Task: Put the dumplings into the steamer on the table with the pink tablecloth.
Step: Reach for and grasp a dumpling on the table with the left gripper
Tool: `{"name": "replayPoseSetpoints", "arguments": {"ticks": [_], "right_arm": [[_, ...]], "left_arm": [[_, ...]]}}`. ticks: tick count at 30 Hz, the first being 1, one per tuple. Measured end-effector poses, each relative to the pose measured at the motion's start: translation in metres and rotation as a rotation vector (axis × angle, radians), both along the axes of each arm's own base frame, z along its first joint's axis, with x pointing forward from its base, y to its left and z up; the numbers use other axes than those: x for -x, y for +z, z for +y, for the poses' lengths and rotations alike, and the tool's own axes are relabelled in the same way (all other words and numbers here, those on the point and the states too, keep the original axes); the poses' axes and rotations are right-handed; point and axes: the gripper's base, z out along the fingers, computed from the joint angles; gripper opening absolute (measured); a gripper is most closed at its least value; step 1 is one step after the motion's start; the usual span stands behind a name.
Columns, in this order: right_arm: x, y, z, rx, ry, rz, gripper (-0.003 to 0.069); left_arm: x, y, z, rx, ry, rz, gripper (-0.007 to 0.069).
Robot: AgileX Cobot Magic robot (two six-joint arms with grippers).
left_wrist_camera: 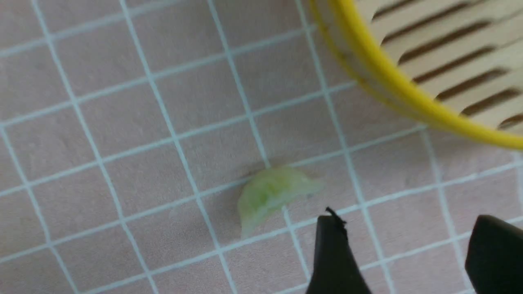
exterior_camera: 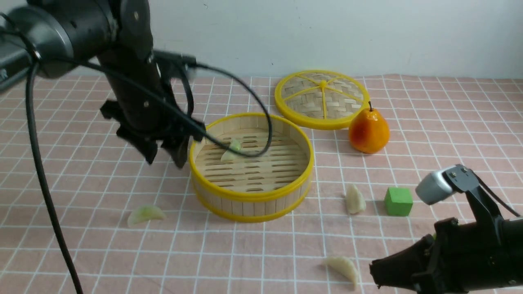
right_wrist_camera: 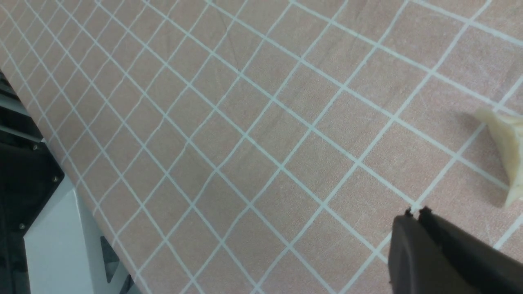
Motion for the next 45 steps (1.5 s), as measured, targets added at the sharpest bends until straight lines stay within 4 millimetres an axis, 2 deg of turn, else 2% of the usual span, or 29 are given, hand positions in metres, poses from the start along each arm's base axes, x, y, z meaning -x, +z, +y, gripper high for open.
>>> {"name": "replayPoseSetpoints", "arguments": {"ticks": [2, 7, 23, 29, 33, 34, 35, 42, 44, 45], "right_arm": [[0.0, 0.0, 0.0, -0.001, 0.001, 0.001, 0.0022], [0.001, 0.0, 0.0, -0.003, 0.006, 0.004, 0.0026], [0.002, 0.002, 0.002, -0.037, 0.013, 0.022, 0.0031], [0.002, 0.002, 0.002, -0.037, 0.014, 0.022, 0.0034], [0.002, 0.002, 0.003, -0.039, 0.015, 0.023, 0.0037], [0.002, 0.002, 0.003, -0.039, 0.015, 0.023, 0.0038], [0.002, 0.002, 0.003, -0.04, 0.015, 0.023, 0.0039], [0.002, 0.002, 0.003, -0.043, 0.012, 0.024, 0.0042], [0.002, 0.002, 0.003, -0.042, 0.009, 0.022, 0.0043], [0.002, 0.002, 0.002, -0.04, 0.007, 0.02, 0.0044]], "left_arm": [[0.002, -0.024, 0.003, -0.036, -0.035, 0.015, 0.0398], [0.001, -0.052, 0.01, -0.113, -0.099, -0.065, 0.0391], [0.003, -0.084, 0.013, -0.148, -0.068, -0.03, 0.0391], [0.002, -0.086, 0.014, -0.143, -0.023, -0.03, 0.0363], [0.0, -0.093, 0.013, -0.127, 0.065, -0.02, 0.0177], [0.0, -0.094, 0.013, -0.126, 0.069, -0.019, 0.0168], [0.0, -0.094, 0.013, -0.12, 0.101, -0.019, 0.0125], [0.0, -0.093, 0.014, -0.103, 0.186, -0.022, 0.013], [0.001, -0.088, 0.013, -0.088, 0.199, -0.03, 0.013], [0.003, -0.078, 0.011, -0.067, 0.202, -0.051, 0.013]]}}
